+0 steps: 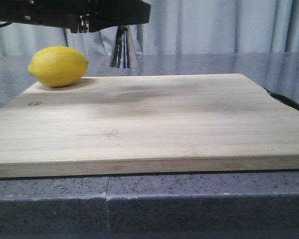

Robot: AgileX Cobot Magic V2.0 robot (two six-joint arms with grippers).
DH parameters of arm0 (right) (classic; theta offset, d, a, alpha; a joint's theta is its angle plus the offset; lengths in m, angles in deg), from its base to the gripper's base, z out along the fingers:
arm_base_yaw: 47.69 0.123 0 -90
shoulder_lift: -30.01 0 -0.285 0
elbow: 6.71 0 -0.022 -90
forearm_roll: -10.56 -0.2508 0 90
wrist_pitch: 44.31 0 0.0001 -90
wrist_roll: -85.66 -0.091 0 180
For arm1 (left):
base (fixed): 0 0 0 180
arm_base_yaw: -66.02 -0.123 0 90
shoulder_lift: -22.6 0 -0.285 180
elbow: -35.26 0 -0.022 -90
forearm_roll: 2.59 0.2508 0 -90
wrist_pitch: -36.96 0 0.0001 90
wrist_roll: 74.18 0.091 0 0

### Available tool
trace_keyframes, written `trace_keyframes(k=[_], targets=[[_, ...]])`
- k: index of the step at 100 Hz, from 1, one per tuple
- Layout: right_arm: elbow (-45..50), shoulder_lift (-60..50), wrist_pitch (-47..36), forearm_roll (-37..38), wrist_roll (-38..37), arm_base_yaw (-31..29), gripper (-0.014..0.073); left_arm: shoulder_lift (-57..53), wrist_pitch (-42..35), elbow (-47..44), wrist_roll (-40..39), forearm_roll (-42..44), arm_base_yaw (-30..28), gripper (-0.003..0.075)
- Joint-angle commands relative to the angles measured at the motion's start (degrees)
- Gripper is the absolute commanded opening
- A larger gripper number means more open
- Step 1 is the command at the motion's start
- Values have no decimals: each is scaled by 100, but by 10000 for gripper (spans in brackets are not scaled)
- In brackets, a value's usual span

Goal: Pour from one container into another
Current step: 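Tilt the beaker with the right gripper, pouring liquid into the jigger cup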

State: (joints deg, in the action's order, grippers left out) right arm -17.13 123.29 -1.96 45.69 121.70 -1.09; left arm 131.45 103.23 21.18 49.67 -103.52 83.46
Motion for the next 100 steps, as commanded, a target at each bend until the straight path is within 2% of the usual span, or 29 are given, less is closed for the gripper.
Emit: trace_keyframes(k=[1, 67, 100], targets=[[-213, -204, -301, 296, 107, 45, 311, -290, 571, 162, -44, -509, 47, 179], [-213, -204, -267, 893, 140, 97, 311, -290, 571, 162, -44, -509, 47, 179], [-213, -204, -267, 930, 366, 97, 311, -290, 571, 162, -44, -509, 47, 179]])
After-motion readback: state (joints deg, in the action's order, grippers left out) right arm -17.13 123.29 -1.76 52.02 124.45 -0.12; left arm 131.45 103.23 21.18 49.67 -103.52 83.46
